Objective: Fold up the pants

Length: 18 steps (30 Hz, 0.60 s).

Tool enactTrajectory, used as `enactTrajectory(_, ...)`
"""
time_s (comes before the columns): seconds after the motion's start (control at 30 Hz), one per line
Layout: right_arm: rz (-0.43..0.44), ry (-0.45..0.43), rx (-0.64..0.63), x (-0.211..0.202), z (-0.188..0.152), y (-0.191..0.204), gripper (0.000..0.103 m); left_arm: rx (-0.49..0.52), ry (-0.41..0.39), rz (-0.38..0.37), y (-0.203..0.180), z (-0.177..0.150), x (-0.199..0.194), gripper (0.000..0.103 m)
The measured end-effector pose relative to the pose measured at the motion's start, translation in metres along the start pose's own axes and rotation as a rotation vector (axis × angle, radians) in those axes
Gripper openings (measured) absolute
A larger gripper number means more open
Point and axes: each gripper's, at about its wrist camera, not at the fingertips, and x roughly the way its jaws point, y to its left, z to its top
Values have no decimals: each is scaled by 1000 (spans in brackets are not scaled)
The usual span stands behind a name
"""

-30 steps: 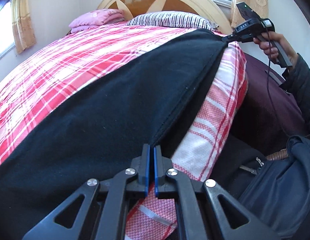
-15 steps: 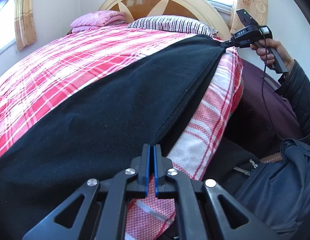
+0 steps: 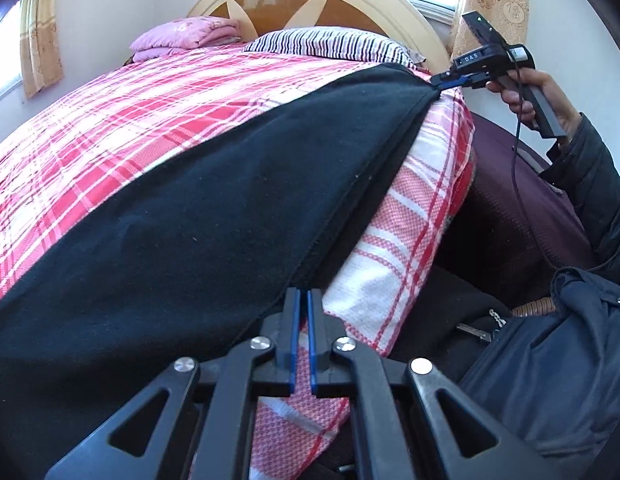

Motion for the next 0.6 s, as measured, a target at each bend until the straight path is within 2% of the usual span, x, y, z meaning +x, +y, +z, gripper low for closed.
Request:
enactTrajectory(0.07, -62, -57, -42, -13, -1, 14, 28, -6, -16, 7, 4, 1, -9, 4)
enactTrajectory(0.13, 13, -110, -87, -26, -3, 39, 28, -21, -41, 26, 11, 2, -21, 4)
enactTrajectory(0.2, 104, -113, -167, -24, -10, 73, 28, -36, -67, 64, 19, 3, -29, 9)
enactTrajectory(0.33, 222, -35, -381, 4, -38, 154, 29, -124, -69, 106, 43, 1, -25, 20)
enactTrajectory(0.47, 203, 42, -542, 35, -70, 209, 29, -137, -14, 72, 43, -10, -8, 20)
enactTrajectory(0.53, 121, 27, -655, 37, -86, 219, 29, -113, 1, 54, 34, -16, -3, 22)
enactTrajectory(0.57, 90, 26, -714, 33, -91, 224, 29, -89, 0, 56, 29, -17, -3, 28)
enactTrajectory(0.6, 91, 26, -727, 30, -91, 224, 29, -75, 1, 59, 26, -16, -4, 29)
